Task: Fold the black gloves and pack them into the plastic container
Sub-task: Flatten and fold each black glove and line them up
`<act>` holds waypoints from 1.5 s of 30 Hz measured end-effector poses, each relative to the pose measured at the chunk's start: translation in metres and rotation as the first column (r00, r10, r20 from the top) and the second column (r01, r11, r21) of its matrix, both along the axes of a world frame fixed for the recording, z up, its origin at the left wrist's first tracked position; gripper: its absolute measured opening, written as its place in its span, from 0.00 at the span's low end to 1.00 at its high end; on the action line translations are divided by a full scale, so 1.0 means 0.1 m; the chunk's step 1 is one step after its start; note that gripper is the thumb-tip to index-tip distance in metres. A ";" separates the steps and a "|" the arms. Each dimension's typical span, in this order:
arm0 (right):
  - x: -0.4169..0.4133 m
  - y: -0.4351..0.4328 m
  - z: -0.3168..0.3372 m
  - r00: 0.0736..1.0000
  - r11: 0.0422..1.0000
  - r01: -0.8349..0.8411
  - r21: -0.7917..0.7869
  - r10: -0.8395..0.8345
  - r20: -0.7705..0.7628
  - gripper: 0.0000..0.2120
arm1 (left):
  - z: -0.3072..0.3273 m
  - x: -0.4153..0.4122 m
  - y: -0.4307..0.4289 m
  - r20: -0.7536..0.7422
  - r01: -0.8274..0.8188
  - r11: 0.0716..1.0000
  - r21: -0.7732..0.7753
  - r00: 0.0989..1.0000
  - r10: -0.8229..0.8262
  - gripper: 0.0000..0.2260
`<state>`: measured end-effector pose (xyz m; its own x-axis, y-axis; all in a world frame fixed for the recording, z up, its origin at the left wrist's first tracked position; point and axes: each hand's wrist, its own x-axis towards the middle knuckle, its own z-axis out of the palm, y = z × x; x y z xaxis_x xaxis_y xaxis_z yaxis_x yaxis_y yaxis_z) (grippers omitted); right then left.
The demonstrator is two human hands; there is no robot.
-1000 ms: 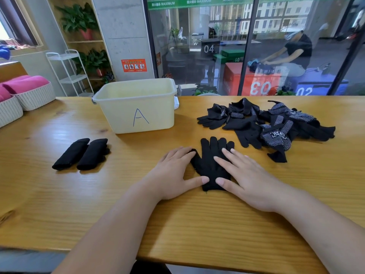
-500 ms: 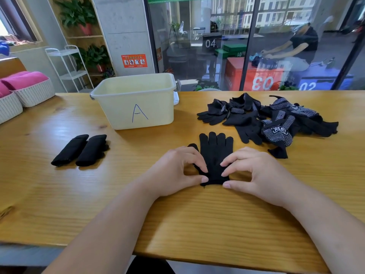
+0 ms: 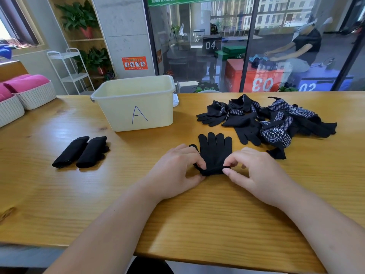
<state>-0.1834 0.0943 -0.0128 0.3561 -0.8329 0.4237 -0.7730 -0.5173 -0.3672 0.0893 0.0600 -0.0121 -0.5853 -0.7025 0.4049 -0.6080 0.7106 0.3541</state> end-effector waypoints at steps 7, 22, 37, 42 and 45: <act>0.02 -0.01 -0.01 0.996 0.995 0.084 0.053 -0.084 -0.003 0.10 | -0.01 0.01 0.03 -0.077 -0.094 0.989 0.112 0.992 0.103 0.04; 0.15 -0.01 -0.05 0.981 0.981 0.187 -0.050 -0.189 -0.035 0.08 | -0.11 -0.19 -0.04 -0.062 -0.147 0.989 -0.026 0.987 0.145 0.04; 0.03 0.01 0.03 0.974 0.996 0.078 0.050 -0.065 -0.215 0.24 | -0.10 -0.14 -0.05 0.131 -0.114 0.986 -0.119 0.983 0.129 0.13; 0.02 -0.02 0.00 0.992 0.988 0.120 0.094 -0.116 -0.047 0.14 | -0.08 -0.12 -0.02 -0.053 -0.150 0.987 0.051 0.987 0.152 0.08; 0.03 -0.03 -0.01 0.973 0.971 0.102 0.218 -0.143 0.182 0.12 | -0.07 -0.10 -0.01 -0.183 -0.161 0.963 0.218 0.962 0.202 0.04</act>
<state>-0.1799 0.0909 -0.0142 0.1736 -0.9413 0.2895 -0.7288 -0.3205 -0.6051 0.0798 0.0590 -0.0186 -0.3612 -0.8675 0.3421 -0.6215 0.4974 0.6052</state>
